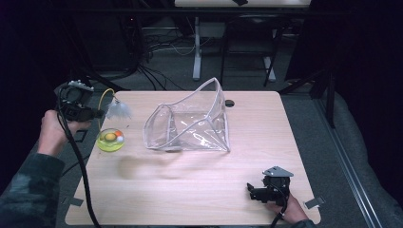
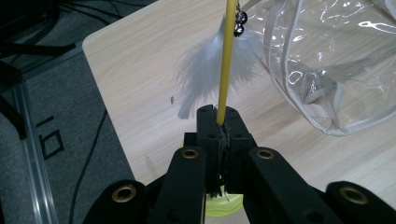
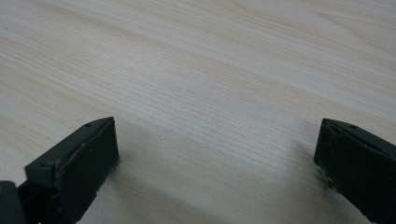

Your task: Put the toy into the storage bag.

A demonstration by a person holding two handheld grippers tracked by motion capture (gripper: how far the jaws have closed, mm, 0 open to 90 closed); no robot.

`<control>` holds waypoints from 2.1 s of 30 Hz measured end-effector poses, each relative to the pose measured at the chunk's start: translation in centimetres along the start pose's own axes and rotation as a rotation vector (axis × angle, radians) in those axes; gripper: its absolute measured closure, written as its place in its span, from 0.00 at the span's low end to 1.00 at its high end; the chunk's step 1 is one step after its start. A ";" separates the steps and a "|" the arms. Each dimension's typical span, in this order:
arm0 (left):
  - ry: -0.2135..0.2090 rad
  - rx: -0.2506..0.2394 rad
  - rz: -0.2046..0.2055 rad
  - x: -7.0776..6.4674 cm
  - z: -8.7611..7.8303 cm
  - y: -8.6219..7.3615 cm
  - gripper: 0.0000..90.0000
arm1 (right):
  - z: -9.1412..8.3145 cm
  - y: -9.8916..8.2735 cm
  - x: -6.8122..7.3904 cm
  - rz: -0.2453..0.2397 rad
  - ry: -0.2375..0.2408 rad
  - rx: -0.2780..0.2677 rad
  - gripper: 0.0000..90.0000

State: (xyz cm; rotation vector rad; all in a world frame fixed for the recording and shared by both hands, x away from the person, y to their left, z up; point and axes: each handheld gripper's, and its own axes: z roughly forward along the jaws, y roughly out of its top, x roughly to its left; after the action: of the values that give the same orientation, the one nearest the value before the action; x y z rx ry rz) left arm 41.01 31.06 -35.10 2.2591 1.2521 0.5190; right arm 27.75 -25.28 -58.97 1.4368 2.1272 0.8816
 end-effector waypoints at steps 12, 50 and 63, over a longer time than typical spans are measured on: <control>0.013 0.005 0.001 0.5 -0.5 1.8 0.98 | 0.1 0.0 0.0 -0.001 0.000 -0.007 0.00; 0.046 -0.016 0.006 1.2 -2.6 6.0 0.98 | 0.0 0.0 0.0 -0.001 0.001 -0.008 0.00; 0.051 -0.036 0.028 0.3 -3.9 8.0 0.98 | 0.0 0.0 0.0 -0.002 0.003 -0.006 0.00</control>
State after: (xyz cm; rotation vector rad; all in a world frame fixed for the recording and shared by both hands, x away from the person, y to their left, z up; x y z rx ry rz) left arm 44.34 28.67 -27.18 2.2489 1.2280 0.6088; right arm 27.76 -25.30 -59.02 1.4312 2.1253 0.8892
